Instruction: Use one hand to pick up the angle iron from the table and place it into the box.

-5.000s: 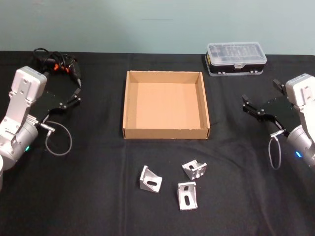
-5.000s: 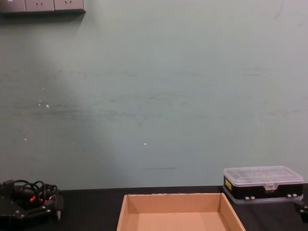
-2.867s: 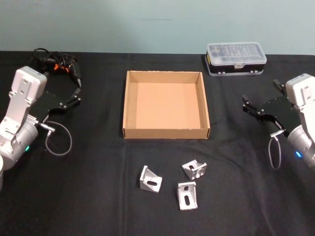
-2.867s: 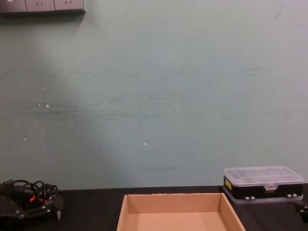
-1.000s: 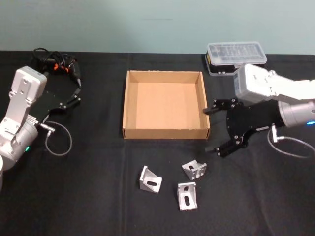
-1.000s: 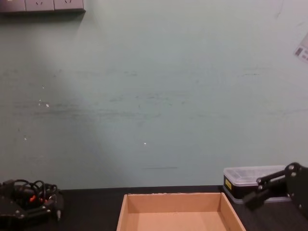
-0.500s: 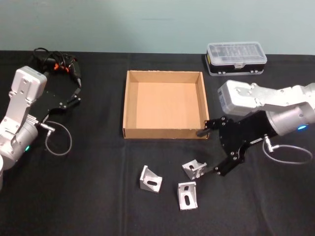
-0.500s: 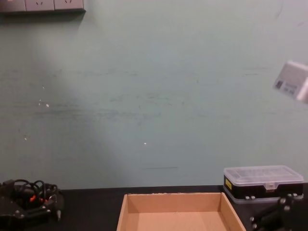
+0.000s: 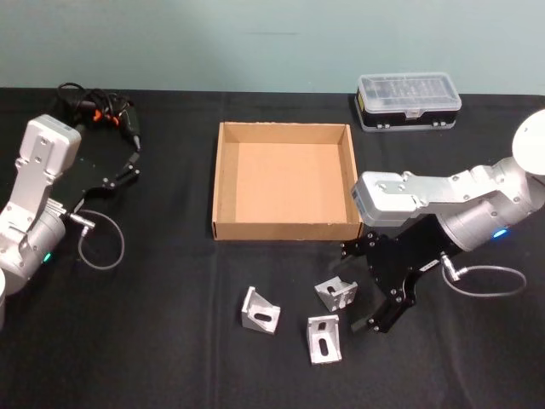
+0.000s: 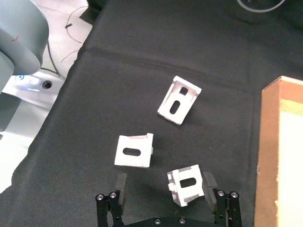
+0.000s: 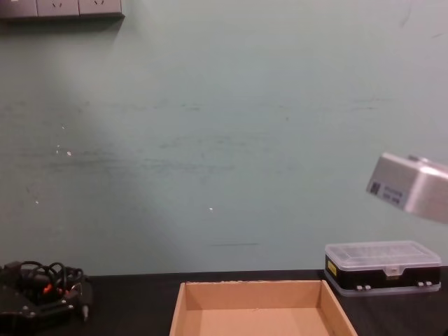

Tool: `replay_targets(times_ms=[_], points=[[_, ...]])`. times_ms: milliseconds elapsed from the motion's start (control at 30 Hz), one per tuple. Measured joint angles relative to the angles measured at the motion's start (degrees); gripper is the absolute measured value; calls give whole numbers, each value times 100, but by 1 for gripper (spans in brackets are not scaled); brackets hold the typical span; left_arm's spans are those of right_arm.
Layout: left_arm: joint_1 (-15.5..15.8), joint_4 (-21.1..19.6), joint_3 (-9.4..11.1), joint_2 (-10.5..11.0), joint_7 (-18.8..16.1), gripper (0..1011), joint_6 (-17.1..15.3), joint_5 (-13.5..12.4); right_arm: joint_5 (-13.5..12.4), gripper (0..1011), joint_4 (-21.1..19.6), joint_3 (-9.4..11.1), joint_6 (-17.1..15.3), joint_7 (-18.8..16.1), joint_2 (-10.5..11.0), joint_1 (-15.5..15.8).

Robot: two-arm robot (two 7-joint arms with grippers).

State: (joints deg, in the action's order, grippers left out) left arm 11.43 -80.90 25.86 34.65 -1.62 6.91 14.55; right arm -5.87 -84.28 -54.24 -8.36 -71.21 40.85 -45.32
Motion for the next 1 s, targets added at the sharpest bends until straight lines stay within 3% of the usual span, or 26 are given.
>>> replay_targets(times_ms=[333,800,1000], points=[[0,0,0,0,0,1000,0,0,55,1004,265,-286,50,-98,-131,-178],[0,0,0,0,0,1000,0,0,13,1004,566,-508,148,-57,-260,-312],[0,0,0,0,0,1000,0,0,-38,909,645,-582,203,-5,-292,-351]])
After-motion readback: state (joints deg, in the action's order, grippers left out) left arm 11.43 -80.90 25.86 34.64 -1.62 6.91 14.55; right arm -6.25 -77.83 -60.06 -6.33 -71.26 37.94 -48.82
